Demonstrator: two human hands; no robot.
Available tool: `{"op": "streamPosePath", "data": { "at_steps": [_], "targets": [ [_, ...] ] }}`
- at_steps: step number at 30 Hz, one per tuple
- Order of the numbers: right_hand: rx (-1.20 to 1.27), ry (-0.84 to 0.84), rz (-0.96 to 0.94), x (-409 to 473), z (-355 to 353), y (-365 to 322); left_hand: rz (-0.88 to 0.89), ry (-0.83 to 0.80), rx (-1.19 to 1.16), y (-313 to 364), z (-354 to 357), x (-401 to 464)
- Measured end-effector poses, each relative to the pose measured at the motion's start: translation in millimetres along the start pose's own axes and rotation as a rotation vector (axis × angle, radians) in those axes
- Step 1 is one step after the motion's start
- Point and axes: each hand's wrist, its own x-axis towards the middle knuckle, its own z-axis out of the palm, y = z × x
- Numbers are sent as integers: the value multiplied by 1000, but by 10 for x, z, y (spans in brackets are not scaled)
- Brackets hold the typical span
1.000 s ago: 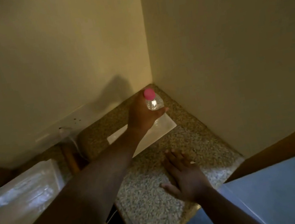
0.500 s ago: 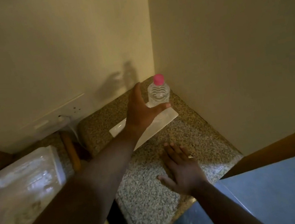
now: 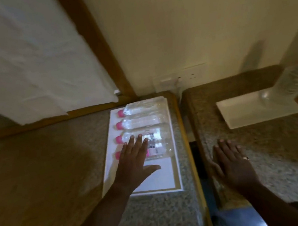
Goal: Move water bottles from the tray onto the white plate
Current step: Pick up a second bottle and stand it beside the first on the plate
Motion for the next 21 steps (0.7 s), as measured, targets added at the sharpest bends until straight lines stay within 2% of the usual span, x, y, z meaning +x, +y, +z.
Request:
{"op": "streamPosePath", "data": {
  "at_steps": [11, 15, 18, 21],
  "targets": [
    [-79, -27, 58, 38, 47, -205, -169, -84, -69, -509, -44, -85],
    [-77, -11, 42, 22, 8, -258, -155, -161, -165, -635, -177, -15],
    [-78, -9, 44, 20, -5, -274, -149, -110, -270, -667, -349, 16],
    [-81, 0, 46, 18, -8, -289, -134, -50, -490, -596, -589, 120]
  ]
}}
